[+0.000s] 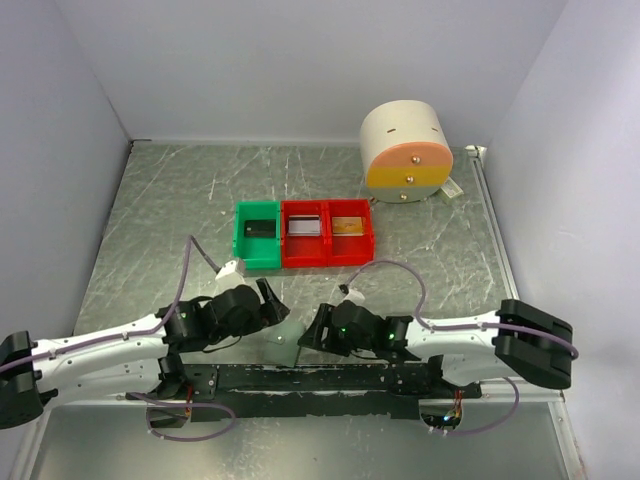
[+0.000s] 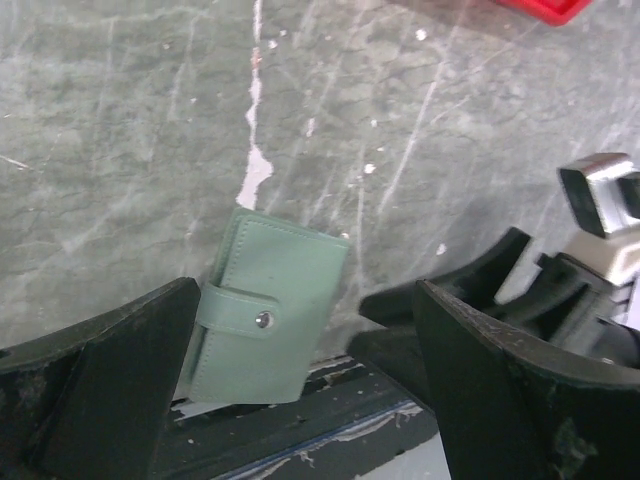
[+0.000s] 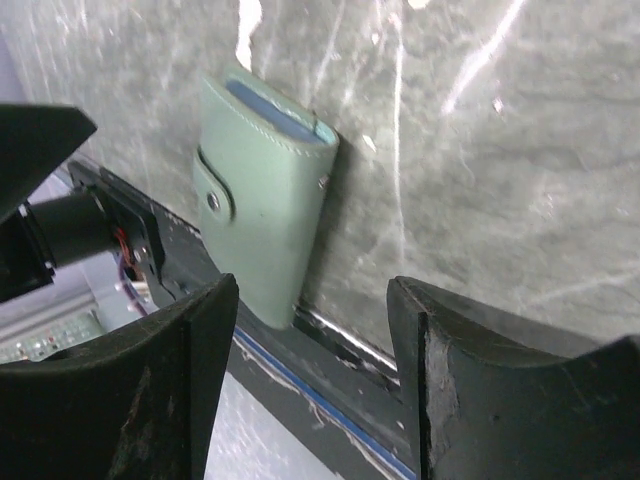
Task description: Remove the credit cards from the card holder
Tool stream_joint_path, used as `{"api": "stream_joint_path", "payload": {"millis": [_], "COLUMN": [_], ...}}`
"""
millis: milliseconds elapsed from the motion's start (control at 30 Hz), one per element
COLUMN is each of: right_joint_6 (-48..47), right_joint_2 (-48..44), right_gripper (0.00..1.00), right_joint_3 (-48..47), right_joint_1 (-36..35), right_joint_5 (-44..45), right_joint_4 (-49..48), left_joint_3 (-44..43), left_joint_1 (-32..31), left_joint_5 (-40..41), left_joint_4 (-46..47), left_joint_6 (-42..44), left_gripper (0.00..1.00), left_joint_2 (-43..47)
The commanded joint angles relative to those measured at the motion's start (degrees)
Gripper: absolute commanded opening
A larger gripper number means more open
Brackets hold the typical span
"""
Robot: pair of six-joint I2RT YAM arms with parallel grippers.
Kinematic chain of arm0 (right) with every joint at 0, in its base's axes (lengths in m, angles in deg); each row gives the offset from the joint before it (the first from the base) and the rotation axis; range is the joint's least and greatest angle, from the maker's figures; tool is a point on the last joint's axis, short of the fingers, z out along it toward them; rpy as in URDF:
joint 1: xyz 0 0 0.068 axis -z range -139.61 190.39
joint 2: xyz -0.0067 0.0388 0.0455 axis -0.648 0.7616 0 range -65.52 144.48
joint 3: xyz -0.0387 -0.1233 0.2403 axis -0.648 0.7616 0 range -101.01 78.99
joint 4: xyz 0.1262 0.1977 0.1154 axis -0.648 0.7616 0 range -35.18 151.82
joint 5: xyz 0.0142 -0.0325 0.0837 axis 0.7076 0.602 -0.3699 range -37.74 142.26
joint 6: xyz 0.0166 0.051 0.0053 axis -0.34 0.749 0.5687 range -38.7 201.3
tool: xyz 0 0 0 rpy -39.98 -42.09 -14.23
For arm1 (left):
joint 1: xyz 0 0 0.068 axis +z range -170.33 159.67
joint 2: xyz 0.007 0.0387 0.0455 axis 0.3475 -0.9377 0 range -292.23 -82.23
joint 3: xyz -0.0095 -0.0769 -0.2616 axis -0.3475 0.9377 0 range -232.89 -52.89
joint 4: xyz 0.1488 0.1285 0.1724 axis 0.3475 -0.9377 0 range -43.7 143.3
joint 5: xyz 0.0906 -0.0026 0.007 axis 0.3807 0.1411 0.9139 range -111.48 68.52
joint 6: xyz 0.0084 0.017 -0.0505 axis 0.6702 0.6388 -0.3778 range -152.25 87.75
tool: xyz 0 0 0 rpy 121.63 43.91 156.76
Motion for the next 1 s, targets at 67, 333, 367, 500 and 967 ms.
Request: {"api": "stream_joint_path", "payload": {"millis": [67, 333, 367, 500, 967], "right_joint_6": [1.0, 0.4, -0.2, -2.7, -10.4], "right_joint_2": [6.6, 10.7, 11.3, 12.9, 3.1], "right_gripper": [0.63, 0.55, 0.52, 0.43, 0.12], "right_joint_3": [-4.5, -4.1, -3.8, -3.4, -0.9], "right_joint_1": [-0.7, -1.6, -1.6, -1.6, -1.6], "right_joint_5": [8.0, 7.9, 7.6, 5.6, 7.4], "right_joint_4": [-0.2, -1.7, -2.3, -5.3, -2.4], "left_joint_3": [-4.6, 1.1, 2.9, 9.2, 4.2], "left_joint_1": [-0.2, -0.2, -0.2, -0.2, -0.2], "left_joint_5": [1.0, 2.8, 2.1, 0.3, -7.3], "left_joint_4": [-6.9, -11.0, -10.0, -6.8, 10.2], "left_joint_6": [-1.1, -2.1, -2.1, -1.7, 16.2], "left_gripper": [1.00, 0.98, 0.97, 0.95, 0.90], "left_joint_2": [4.0, 15.1, 16.8, 22.6, 3.7]}}
